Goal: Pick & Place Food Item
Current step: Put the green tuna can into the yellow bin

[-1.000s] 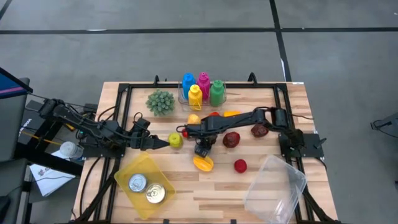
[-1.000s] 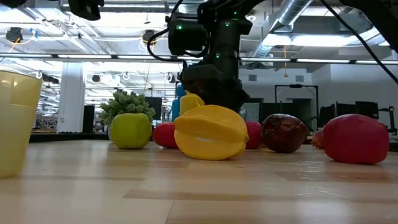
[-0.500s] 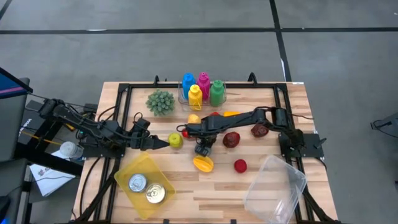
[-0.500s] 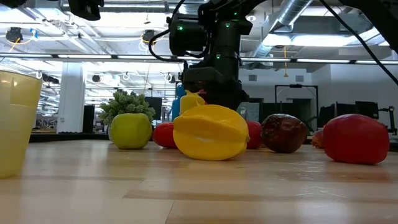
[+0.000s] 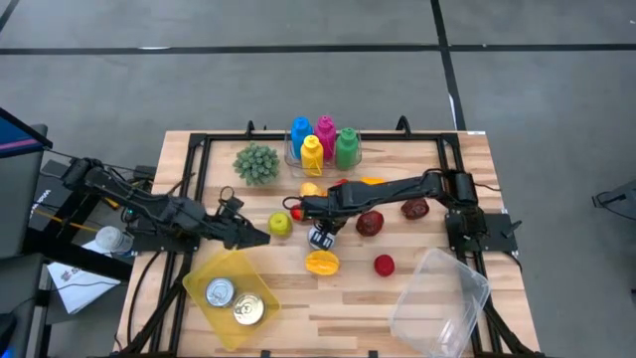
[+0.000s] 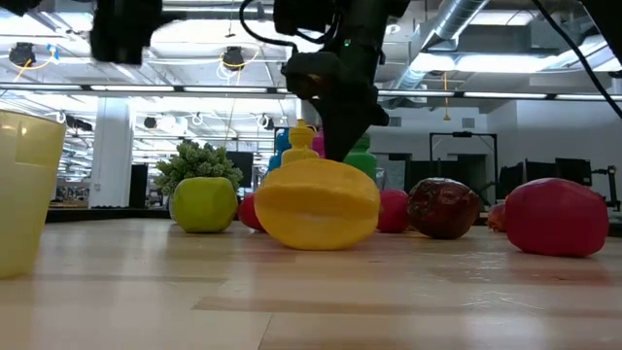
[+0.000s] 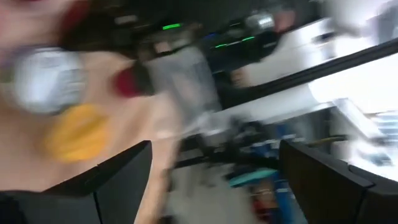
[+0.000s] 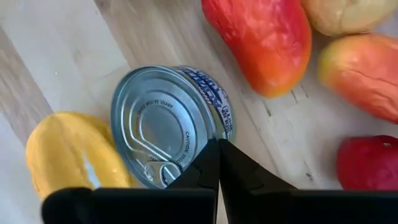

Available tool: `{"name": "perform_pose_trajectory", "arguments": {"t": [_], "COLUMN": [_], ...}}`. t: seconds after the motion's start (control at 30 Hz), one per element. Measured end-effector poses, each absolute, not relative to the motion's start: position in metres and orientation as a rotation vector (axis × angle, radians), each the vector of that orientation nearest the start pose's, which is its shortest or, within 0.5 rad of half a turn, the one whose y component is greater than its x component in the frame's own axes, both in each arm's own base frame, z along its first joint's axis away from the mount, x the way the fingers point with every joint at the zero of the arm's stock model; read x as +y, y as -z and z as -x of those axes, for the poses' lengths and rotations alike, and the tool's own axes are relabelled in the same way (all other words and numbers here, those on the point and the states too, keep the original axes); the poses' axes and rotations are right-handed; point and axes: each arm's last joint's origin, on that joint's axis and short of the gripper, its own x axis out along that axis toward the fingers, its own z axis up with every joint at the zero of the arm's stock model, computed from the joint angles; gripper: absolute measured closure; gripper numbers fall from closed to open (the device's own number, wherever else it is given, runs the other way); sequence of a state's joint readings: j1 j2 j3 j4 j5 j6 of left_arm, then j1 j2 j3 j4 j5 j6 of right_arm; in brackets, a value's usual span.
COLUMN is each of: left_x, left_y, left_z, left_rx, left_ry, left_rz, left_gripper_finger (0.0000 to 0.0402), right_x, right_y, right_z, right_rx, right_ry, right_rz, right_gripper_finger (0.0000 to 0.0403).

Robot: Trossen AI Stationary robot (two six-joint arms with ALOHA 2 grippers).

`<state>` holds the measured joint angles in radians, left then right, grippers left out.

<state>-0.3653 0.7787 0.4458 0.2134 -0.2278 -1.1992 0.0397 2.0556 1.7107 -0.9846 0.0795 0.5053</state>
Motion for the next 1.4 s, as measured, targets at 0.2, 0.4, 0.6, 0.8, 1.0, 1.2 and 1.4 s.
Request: {"name": "perform_pose_trajectory", "arguments": {"t": [0.2,0.4,0.6,0.8,1.0,1.2,1.4], "left_x": [-0.054,-0.053,-0.052,-0.048,-0.042,-0.041,-0.039], "left_y": [-0.235,-0.235,-0.230,-0.225,-0.212,-0.211,-0.218], "left_z": [-0.165,-0.165,-0.170,-0.185,-0.200,-0.204,-0.200], "left_rx": [0.300,0.302,0.317,0.299,0.340,0.351,0.310], "left_ry": [-0.122,-0.128,-0.152,-0.189,-0.209,-0.181,-0.152], "left_rz": [1.068,1.058,1.016,0.982,0.970,0.986,1.001], "left_gripper_finger": [0.0062,0.0062,0.0062,0.0062,0.0062,0.0062,0.0062], "right_x": [0.021,0.025,0.021,0.020,0.018,0.009,-0.007], "right_y": [-0.217,-0.228,-0.245,-0.266,-0.270,-0.244,-0.232], "right_z": [-0.417,-0.414,-0.414,-0.410,-0.408,-0.409,-0.415], "right_rx": [1.274,1.244,1.153,1.068,1.063,1.204,1.192], "right_ry": [0.377,0.366,0.355,0.339,0.347,0.404,0.476], "right_rz": [-0.332,-0.336,-0.365,-0.388,-0.399,-0.505,-0.551], "right_gripper_finger": [0.0403,0.0403,0.0403,0.0403,0.0403,0.0378,0.0256]}}
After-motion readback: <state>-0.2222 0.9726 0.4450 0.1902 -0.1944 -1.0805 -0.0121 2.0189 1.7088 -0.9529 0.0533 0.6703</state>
